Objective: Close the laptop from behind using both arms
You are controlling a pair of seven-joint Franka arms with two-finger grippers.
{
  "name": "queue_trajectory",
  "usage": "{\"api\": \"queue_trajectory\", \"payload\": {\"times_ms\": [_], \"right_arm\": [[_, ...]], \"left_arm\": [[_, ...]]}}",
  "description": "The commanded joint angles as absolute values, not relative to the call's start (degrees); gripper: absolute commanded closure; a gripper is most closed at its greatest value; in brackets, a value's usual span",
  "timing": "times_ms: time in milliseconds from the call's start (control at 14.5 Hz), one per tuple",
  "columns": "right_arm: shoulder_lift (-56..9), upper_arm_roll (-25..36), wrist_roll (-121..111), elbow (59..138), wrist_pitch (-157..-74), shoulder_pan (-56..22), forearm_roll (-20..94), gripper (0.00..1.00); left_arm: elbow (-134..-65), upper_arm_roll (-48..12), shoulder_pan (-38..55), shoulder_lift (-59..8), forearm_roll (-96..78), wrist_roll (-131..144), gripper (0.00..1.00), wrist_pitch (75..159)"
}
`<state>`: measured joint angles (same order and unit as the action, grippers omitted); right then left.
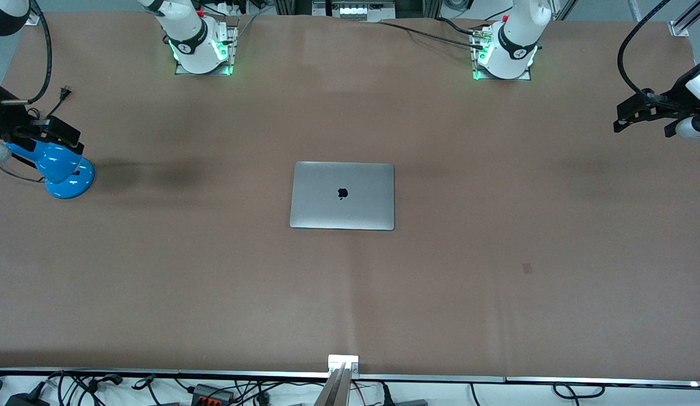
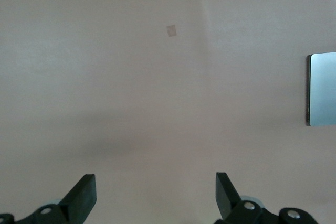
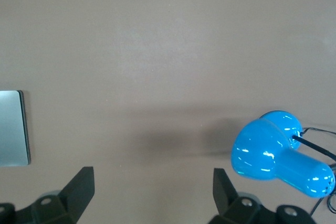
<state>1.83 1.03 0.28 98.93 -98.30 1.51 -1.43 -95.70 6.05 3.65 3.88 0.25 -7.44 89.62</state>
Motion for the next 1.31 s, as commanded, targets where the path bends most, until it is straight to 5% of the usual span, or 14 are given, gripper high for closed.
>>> {"api": "queue_trajectory", "payload": {"times_ms": [0,1244], "right_arm": [[4.0,0.5,-0.4,100.8,-99.1,2.1,-2.3,0.00],[5.2,0.2,-0.4,100.7,-97.2,1.9,-1.6,0.00]], "left_arm": [[-95.0,6.0,3.7,4.6,1.8,-7.3,0.00,88.9],[-93.4,5.8,3.7,4.5,1.9,-6.9,0.00,86.5]]}}
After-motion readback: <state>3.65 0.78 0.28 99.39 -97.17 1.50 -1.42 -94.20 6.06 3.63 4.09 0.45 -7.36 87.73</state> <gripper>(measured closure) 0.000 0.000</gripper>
